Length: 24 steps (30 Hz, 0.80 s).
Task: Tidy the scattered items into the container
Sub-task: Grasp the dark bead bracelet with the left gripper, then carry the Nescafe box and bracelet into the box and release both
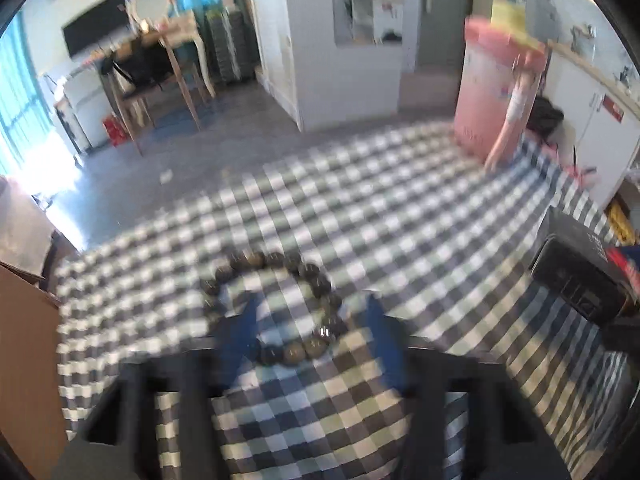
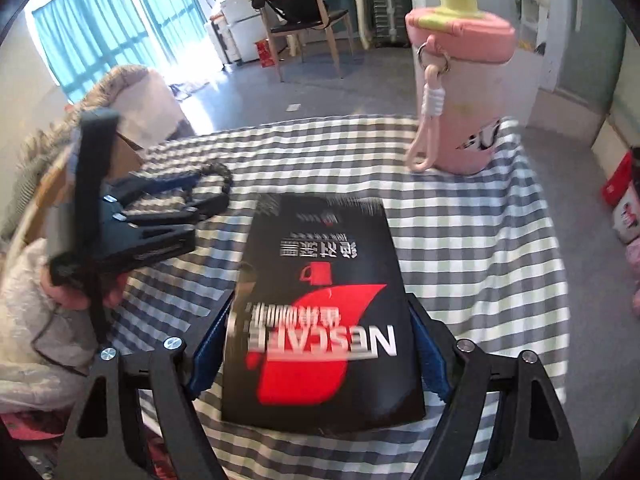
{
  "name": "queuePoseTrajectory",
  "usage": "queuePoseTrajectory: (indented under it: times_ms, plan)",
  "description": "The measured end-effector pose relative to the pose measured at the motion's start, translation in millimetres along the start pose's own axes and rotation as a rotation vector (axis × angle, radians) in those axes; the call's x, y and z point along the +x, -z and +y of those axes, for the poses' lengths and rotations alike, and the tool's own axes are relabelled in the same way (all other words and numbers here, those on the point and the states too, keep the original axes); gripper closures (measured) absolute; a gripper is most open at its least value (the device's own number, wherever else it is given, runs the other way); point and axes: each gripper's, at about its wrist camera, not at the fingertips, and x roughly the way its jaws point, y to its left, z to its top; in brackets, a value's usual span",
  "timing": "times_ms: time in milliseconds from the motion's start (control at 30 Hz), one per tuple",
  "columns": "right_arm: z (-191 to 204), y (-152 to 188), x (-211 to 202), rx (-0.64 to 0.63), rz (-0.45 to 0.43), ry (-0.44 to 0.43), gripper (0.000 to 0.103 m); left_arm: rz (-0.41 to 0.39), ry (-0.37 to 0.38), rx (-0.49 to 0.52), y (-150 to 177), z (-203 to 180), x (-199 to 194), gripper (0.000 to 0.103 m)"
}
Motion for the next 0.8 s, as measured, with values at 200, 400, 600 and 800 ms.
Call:
queuePoseTrajectory:
  times_ms: [200,400,600,800]
  plan:
    - [2,-4,7,0.006,-0.006,-0.018,0.025,0.012,0.051,0.010,9,1,-5,0.089]
    - [6,-11,20,-0.009,-0.008,-0.009,0.025,0.047,0.074,0.027,18,-1,-19,0.091]
    - [8,-11,6,-0.006,-0.037,-0.026,0.025,-0.006,0.129,0.003,15,3,-57,0.091]
    - [17,-13,-11,-0.017,-0.069,-0.035,0.025,-0.087,0.158,-0.065,9,22,-100,0.091]
